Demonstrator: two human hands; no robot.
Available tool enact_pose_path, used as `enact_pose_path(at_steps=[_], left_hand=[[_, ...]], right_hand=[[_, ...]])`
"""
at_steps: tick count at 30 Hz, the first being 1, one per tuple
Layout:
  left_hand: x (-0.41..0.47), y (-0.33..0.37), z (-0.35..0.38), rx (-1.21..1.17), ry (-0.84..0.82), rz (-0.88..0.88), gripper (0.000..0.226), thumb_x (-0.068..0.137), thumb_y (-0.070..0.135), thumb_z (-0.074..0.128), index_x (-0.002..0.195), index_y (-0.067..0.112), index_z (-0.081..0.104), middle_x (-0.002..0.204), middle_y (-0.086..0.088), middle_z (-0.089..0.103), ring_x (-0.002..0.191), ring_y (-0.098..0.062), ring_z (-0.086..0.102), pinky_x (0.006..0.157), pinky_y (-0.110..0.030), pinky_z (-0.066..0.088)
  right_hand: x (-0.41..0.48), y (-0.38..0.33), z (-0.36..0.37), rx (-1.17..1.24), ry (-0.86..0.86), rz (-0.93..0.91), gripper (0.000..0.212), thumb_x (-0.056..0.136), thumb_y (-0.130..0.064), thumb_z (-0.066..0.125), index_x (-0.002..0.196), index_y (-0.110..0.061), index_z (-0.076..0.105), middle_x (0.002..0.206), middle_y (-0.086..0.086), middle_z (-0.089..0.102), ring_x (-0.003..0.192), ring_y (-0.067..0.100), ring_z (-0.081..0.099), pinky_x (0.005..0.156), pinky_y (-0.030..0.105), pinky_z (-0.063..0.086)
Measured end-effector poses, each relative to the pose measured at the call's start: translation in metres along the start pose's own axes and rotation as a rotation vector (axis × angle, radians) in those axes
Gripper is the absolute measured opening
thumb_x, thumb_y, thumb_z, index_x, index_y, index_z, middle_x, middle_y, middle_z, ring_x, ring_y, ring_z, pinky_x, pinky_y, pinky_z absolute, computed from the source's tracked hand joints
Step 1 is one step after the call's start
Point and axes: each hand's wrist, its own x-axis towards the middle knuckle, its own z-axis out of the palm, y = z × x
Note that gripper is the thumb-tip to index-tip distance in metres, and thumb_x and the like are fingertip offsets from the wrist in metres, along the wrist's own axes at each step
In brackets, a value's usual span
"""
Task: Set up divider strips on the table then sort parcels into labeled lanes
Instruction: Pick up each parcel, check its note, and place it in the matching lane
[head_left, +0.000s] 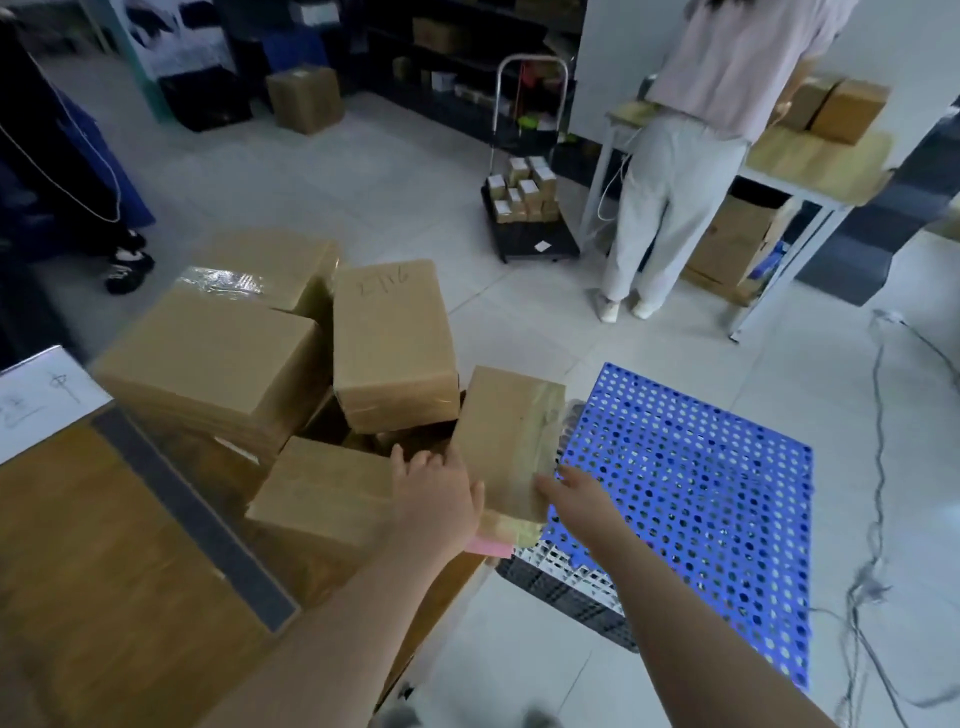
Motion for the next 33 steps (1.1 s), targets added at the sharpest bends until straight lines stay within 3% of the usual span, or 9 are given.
enact_pose_path(at_steps=[8,12,15,18,22,25,27,30,33], left_hand=[[-0.003,0.049,0.013,-0.192,0.053,-0.069,0.065,0.1,0.054,0.03,0.151,0.014,0.03,0.137,-0.003,0.055,0.133,-0.02,0.043,0.121,-0.04,0.007],[-0.012,0.083,0.015,-0.599,0.075,-0.144,0.057,0.101,0.044,0.042,0.152,0.023,0.027,0.134,-0.006,0.039,0.114,-0.023,0.053,0.098,-0.03,0.04],[-0.015,0.101,0.015,-0.804,0.081,-0.197,0.044,0.104,0.035,0.039,0.148,0.033,0.034,0.137,-0.007,0.037,0.103,-0.019,0.055,0.089,-0.024,0.039],[-0.022,0.118,0.012,-1.145,0.053,-0.286,0.038,0.104,0.025,0.041,0.142,0.029,0.04,0.133,-0.005,0.052,0.099,-0.009,0.06,0.079,-0.017,0.045],[-0.032,0.137,0.007,-1.619,-0.072,-0.364,0.064,0.081,0.054,0.06,0.135,0.029,0.034,0.103,0.01,0.058,0.061,0.013,0.064,0.041,-0.008,0.045],[-0.033,0.14,0.009,-1.721,-0.107,-0.361,0.089,0.064,0.07,0.065,0.14,0.029,0.04,0.113,0.005,0.066,0.092,-0.006,0.07,0.072,-0.031,0.058],[-0.032,0.138,0.013,-1.913,-0.159,-0.4,0.085,0.062,0.071,0.062,0.132,0.023,0.055,0.118,-0.004,0.071,0.111,-0.025,0.066,0.096,-0.049,0.05],[-0.031,0.136,0.016,-2.165,-0.148,-0.436,0.07,0.074,0.064,0.053,0.127,0.019,0.061,0.12,-0.012,0.07,0.116,-0.036,0.063,0.099,-0.058,0.046],[-0.03,0.136,0.019,-2.28,-0.165,-0.441,0.066,0.086,0.059,0.04,0.131,0.014,0.059,0.127,-0.019,0.065,0.121,-0.043,0.057,0.1,-0.062,0.043]], right_hand=[[0.024,0.038,-0.038,0.366,-0.184,0.08,0.068,0.089,-0.059,0.05,0.15,-0.04,0.024,0.15,-0.014,0.036,0.14,0.017,0.033,0.114,0.048,0.024],[0.03,0.045,-0.075,0.404,-0.217,-0.025,0.068,0.084,-0.067,0.046,0.141,-0.031,0.043,0.141,-0.001,0.052,0.128,0.021,0.049,0.111,0.05,0.034],[0.03,0.045,-0.099,0.445,-0.21,-0.07,0.055,0.085,-0.06,0.057,0.129,-0.028,0.053,0.126,0.003,0.063,0.115,0.022,0.059,0.105,0.049,0.039],[0.029,0.044,-0.116,0.411,-0.147,-0.167,0.052,0.075,-0.042,0.077,0.115,-0.016,0.057,0.09,0.001,0.072,0.079,0.011,0.07,0.079,0.033,0.051],[0.021,0.035,-0.126,0.402,-0.157,-0.237,0.061,0.069,-0.028,0.086,0.119,-0.016,0.053,0.104,0.006,0.068,0.091,0.02,0.071,0.083,0.036,0.057],[0.013,0.025,-0.134,0.397,-0.281,-0.313,0.041,0.076,-0.047,0.073,0.107,-0.019,0.072,0.09,0.029,0.066,0.085,0.036,0.068,0.082,0.029,0.055],[0.014,0.022,-0.141,0.396,-0.249,-0.29,0.042,0.082,-0.051,0.061,0.102,-0.017,0.073,0.092,0.025,0.066,0.09,0.032,0.065,0.096,0.037,0.049],[0.021,0.024,-0.149,0.34,-0.292,-0.182,0.048,0.086,-0.043,0.066,0.128,-0.022,0.058,0.114,-0.002,0.067,0.109,0.017,0.062,0.105,0.046,0.04],[0.02,0.026,-0.153,0.373,-0.434,-0.117,0.03,0.088,-0.044,0.064,0.11,-0.023,0.065,0.099,-0.006,0.072,0.101,0.019,0.065,0.1,0.048,0.044]])
